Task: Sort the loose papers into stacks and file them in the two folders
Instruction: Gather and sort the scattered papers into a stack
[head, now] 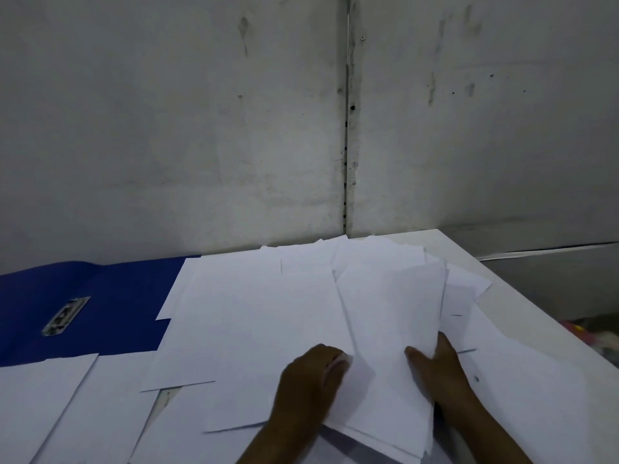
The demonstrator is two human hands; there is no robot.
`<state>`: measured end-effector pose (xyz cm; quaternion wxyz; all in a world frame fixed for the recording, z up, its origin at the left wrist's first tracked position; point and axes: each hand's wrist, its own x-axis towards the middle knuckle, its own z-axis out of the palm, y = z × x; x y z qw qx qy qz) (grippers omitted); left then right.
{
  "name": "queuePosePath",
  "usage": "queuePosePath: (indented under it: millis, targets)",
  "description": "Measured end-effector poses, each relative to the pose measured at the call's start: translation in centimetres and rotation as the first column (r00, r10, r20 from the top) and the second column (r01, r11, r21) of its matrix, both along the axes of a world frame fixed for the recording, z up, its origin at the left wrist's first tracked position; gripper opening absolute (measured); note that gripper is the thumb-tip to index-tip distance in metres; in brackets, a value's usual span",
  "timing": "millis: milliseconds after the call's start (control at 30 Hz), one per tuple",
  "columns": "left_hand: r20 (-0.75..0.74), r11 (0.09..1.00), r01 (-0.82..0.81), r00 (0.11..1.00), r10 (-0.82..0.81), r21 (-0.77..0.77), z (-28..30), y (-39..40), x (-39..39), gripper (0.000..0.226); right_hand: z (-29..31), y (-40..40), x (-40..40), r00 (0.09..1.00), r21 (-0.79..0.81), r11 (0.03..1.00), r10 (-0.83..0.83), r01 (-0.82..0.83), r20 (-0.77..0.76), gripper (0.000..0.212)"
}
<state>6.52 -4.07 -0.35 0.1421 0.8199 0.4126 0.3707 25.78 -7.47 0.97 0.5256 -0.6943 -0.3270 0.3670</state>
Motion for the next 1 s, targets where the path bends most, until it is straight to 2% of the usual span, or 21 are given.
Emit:
queuePosePath:
  millis: [100,233,333,400,500,633,700,800,867,933,1000]
  targets:
    - [-0.039,0.995,0.09,0.995,-0.088,0.046,-0.7,-0.8,1.6,0.011,0.5,0.4,0.3,0.999,-0.026,0.998,0.05,-0.05,0.006,0.046]
    - [0.025,0.977,0.211,0.977,-0.212,0.022,-1.1,-1.9,2.9,0.004,1.6,1.0,0.2,0.992,-0.079,0.991,0.102,-0.108,-0.075,0.043]
    - [0.042,0.966,0.256,0.966,-0.255,-0.029,-1.0,-2.6,3.4,0.009,1.9,1.4,0.2,0.977,-0.115,0.982,0.131,-0.151,-0.166,0.061]
    - [0.041,0.955,0.282,0.959,-0.279,-0.091,-1.0,-2.9,3.8,0.017,1.9,1.5,0.3,0.968,-0.109,0.972,0.189,-0.208,-0.167,0.068]
    - [0.004,0.924,0.333,0.941,-0.338,-0.187,-1.1,-3.2,3.8,0.026,1.7,1.4,0.3,0.956,-0.101,0.955,0.268,-0.28,-0.116,0.057]
    - [-0.026,0.913,0.376,0.923,-0.385,-0.156,-1.0,-3.8,3.5,0.042,1.3,1.5,0.2,0.963,-0.141,0.953,0.258,-0.268,-0.083,0.047]
    - [-0.038,0.933,0.349,0.935,-0.353,-0.083,-0.6,-3.9,3.1,0.052,1.1,1.5,0.0,0.974,-0.133,0.965,0.22,-0.225,-0.049,0.044]
    - [0.038,0.968,0.252,0.967,-0.252,-0.008,0.1,-3.0,1.4,0.057,0.7,1.6,-0.2,0.991,-0.099,0.987,0.13,-0.128,0.015,0.034]
    - [0.072,0.993,0.12,0.99,-0.119,-0.005,0.1,-1.8,-0.3,0.047,0.3,1.6,0.0,0.996,-0.099,0.991,0.091,-0.089,0.018,0.022]
    - [0.024,1.0,-0.018,1.0,0.018,0.015,-0.2,-0.2,-2.3,0.028,0.1,1.6,0.2,0.997,-0.114,0.992,0.063,-0.057,0.044,0.011]
    - [-0.053,0.992,-0.114,0.992,0.117,0.054,-0.4,1.1,-4.8,0.024,-0.2,1.7,0.4,0.997,-0.103,0.994,0.043,-0.035,0.071,0.018]
